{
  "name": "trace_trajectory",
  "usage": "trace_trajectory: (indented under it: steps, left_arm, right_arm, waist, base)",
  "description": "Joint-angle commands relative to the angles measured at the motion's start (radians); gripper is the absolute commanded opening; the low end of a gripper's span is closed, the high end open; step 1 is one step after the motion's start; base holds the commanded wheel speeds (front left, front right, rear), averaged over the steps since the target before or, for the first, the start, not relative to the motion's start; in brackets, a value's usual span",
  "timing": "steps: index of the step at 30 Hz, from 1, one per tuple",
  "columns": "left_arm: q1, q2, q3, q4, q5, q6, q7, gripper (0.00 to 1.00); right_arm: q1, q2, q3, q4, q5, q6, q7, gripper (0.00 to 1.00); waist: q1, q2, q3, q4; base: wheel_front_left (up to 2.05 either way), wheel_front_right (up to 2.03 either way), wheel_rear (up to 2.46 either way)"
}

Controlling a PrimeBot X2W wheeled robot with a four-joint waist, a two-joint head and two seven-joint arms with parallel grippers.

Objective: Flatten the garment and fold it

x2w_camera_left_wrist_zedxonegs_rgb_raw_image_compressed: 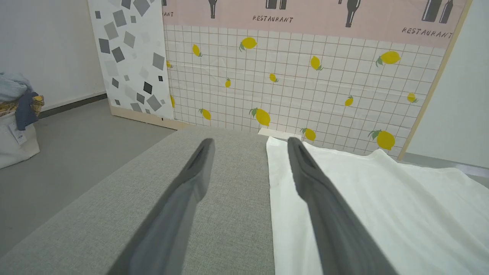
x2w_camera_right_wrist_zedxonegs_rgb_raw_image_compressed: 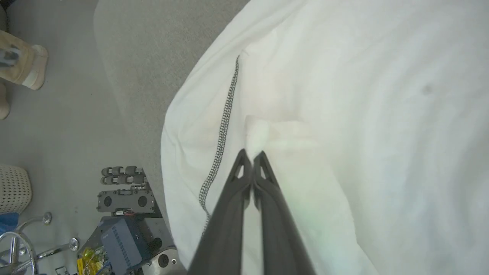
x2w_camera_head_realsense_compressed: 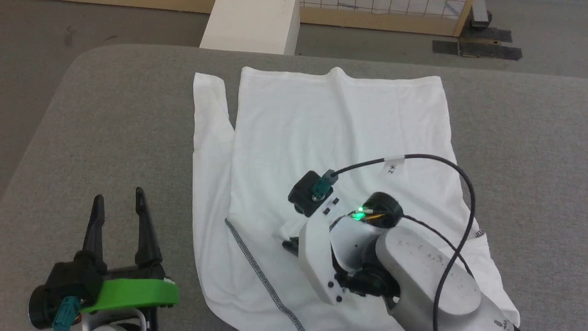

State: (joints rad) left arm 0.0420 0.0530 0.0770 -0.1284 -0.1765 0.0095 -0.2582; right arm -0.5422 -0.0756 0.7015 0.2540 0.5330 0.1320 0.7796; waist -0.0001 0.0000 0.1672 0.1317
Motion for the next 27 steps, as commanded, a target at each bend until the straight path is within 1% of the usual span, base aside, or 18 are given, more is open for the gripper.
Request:
trace_trajectory:
  steps: [1,4,7,10,13,16,19,22,24,26,27]
  left_arm:
    - [-0.012,-0.003,-0.003,0.004,-0.012,0.005,-0.004,1.00]
    - [-0.005,-0.003,0.002,0.007,-0.012,0.009,-0.004,1.00]
    - [-0.005,-0.003,0.008,0.014,-0.009,0.009,-0.004,1.00]
    - [-0.007,-0.003,0.017,0.018,-0.005,0.006,-0.004,1.00]
    - [-0.014,-0.002,0.019,0.021,0.003,-0.001,-0.004,1.00]
    - [-0.023,-0.001,0.020,0.029,0.009,-0.009,-0.004,1.00]
    - [-0.029,0.000,0.023,0.037,0.013,-0.013,-0.004,1.00]
    - [-0.034,0.000,0.021,0.046,0.016,-0.020,-0.004,1.00]
    - [-0.040,0.000,0.017,0.050,0.017,-0.028,-0.004,1.00]
    - [-0.042,0.000,0.014,0.055,0.017,-0.030,-0.004,1.00]
    - [-0.044,-0.001,0.012,0.060,0.017,-0.031,-0.004,1.00]
  right_arm:
    - [-0.021,0.004,0.013,0.014,0.018,-0.001,-0.002,1.00]
    - [-0.051,-0.007,0.017,0.014,0.061,-0.001,-0.033,1.00]
    - [-0.077,-0.025,-0.036,-0.019,0.092,-0.001,-0.099,1.00]
    - [-0.082,-0.047,-0.139,-0.069,0.109,-0.001,-0.190,1.00]
    - [-0.064,-0.079,-0.266,-0.121,0.084,-0.001,-0.294,1.00]
    - [-0.010,-0.103,-0.417,-0.171,0.029,-0.001,-0.414,1.00]
    - [0.063,-0.105,-0.555,-0.208,-0.036,-0.001,-0.522,1.00]
    - [0.153,-0.090,-0.698,-0.238,-0.134,-0.001,-0.632,1.00]
    - [0.209,-0.066,-0.768,-0.260,-0.185,-0.001,-0.705,1.00]
    - [0.272,-0.060,-0.807,-0.281,-0.255,-0.001,-0.769,1.00]
    - [0.305,-0.046,-0.836,-0.288,-0.277,-0.001,-0.804,1.00]
  waist:
    - [0.0001,0.0000,0.011,0.009]
    - [0.0001,0.0000,0.011,-0.004]
    - [0.0001,0.0000,0.005,-0.022]
    - [0.0001,0.0000,-0.006,-0.045]
    - [0.0001,0.0000,-0.017,-0.062]
    - [0.0001,0.0000,-0.027,-0.076]
    - [0.0001,0.0000,-0.034,-0.090]
    - [0.0001,0.0000,-0.037,-0.099]
    - [0.0001,0.0000,-0.038,-0.102]
    - [0.0001,0.0000,-0.038,-0.102]
    - [0.0001,0.0000,-0.038,-0.101]
  base:
    - [0.00,0.00,0.00]
    - [0.00,0.00,0.00]
    - [0.00,0.00,0.00]
    - [0.00,0.00,0.00]
    - [0.00,0.00,0.00]
    - [0.00,0.00,0.00]
    - [0.00,0.00,0.00]
    - [0.00,0.00,0.00]
    - [0.00,0.00,0.00]
    - [0.00,0.00,0.00]
    - [0.00,0.00,0.00]
